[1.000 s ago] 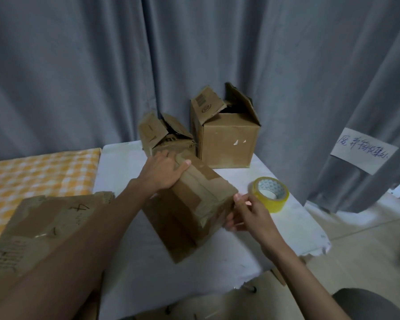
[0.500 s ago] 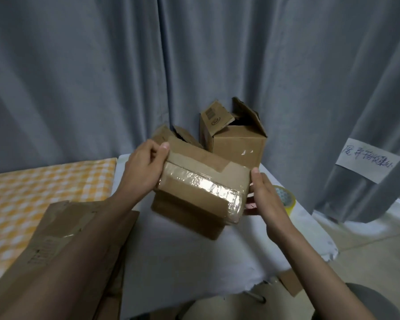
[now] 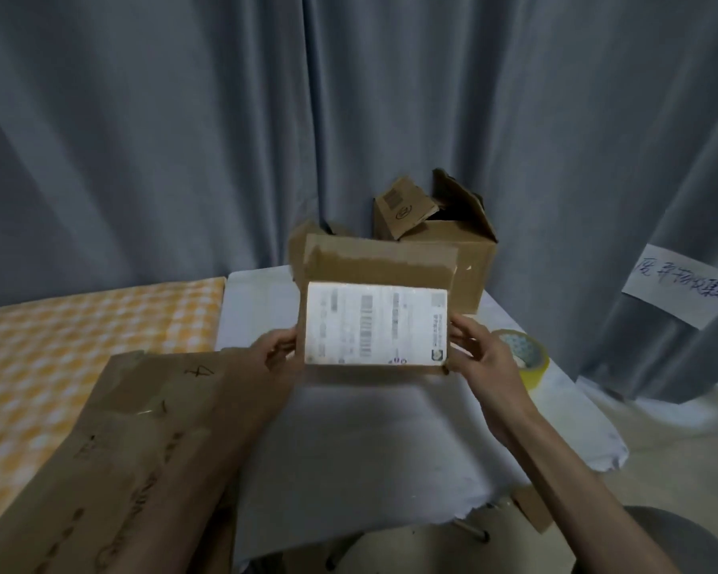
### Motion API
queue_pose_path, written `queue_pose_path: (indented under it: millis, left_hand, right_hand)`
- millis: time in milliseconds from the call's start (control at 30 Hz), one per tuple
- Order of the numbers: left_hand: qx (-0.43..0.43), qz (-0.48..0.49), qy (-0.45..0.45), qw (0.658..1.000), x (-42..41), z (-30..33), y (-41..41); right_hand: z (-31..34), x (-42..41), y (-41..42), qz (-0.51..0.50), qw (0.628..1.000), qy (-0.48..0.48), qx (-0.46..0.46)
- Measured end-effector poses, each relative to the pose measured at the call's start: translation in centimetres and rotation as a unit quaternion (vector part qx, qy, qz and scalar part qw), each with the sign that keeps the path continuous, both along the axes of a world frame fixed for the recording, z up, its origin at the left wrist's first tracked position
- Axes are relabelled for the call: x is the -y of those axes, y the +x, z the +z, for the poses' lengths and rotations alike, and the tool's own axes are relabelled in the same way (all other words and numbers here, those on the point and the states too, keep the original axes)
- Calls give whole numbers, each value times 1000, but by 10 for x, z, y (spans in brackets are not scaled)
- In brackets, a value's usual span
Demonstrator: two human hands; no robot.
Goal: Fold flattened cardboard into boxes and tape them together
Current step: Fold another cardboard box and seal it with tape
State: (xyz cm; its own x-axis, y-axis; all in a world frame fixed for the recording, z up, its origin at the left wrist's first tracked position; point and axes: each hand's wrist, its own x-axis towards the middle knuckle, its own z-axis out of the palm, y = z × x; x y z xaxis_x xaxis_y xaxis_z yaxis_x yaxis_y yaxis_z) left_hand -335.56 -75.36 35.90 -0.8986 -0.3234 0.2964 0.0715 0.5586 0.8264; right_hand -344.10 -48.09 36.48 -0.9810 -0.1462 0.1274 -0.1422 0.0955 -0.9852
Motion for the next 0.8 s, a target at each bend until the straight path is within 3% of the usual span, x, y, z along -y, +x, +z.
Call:
queue_pose_path:
  millis: [67, 200, 233, 333, 433, 500, 600, 700, 800]
  left_hand:
    - [29, 34, -97, 994, 4, -15, 4]
    - [43, 46, -206, 976, 4, -34, 14]
    - [47, 37, -192, 980, 2, -38, 14]
    - [97, -18, -38, 994, -6, -45, 16]
    - [66, 25, -6, 997, -5, -37, 8]
    - [44, 86, 32, 995, -2, -21, -1]
    - [62, 62, 150, 985, -4, 2, -18]
    - [58, 40, 103, 992, -8, 10, -23]
    - [62, 48, -37, 996, -14, 11, -14]
  right_hand:
    - [-12, 0, 0, -28, 999, 13, -20]
    - [-36, -1, -4, -45, 999, 24, -11]
    - [-41, -2, -7, -51, 998, 32, -7]
    - [-46, -5, -18, -78, 996, 49, 18]
    - [-44, -6, -27, -101, 992, 63, 51]
    - [-41, -4, -28, -122, 990, 28, 65]
    - [-33, 2, -20, -143, 985, -58, 72]
    - [-25, 9, -9, -124, 981, -130, 74]
    - [-14, 16, -4, -112, 983, -126, 67]
